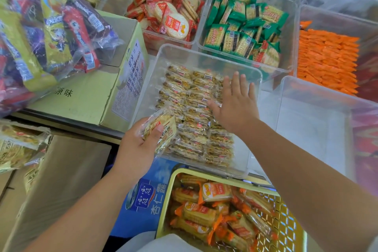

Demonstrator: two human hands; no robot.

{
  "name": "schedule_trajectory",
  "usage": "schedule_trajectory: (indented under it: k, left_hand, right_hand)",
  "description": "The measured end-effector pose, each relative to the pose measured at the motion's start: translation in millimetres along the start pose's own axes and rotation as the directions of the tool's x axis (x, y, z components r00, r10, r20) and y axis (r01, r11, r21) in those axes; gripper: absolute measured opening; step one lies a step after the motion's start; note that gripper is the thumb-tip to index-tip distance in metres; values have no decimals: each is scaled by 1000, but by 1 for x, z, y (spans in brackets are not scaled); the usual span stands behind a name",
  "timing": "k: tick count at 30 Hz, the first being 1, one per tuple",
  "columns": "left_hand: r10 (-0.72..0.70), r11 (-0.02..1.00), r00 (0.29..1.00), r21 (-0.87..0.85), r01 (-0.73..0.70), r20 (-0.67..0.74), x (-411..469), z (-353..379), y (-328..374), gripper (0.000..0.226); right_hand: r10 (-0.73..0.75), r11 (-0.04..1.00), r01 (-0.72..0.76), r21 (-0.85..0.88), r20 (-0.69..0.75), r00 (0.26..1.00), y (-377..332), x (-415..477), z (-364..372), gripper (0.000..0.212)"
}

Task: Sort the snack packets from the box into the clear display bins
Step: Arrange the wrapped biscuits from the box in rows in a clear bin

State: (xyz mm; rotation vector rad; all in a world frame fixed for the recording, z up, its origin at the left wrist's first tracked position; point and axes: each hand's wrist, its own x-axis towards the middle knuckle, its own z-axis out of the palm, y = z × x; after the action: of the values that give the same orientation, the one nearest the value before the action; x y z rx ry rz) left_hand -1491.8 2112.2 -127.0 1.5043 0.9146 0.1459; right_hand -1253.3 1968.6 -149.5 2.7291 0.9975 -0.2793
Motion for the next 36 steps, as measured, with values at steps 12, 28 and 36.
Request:
schedule_trajectory:
  k: [12,28,36]
  left_hand:
    - [-1,1000,1000,-30,1,6,-2,2,2,15]
    - [-19,988,998,-151,27,57,2,-4,3,33]
    - [-83,974,996,-208,86,21,4,-5,2,68]
  right_hand:
    - [154,969,-175,177,127,980,-10,21,20,101]
    - [209,922,-248,297,158,965,-18,22,21,99]
    - [194,934,-229,275,146,970,-15,12,20,101]
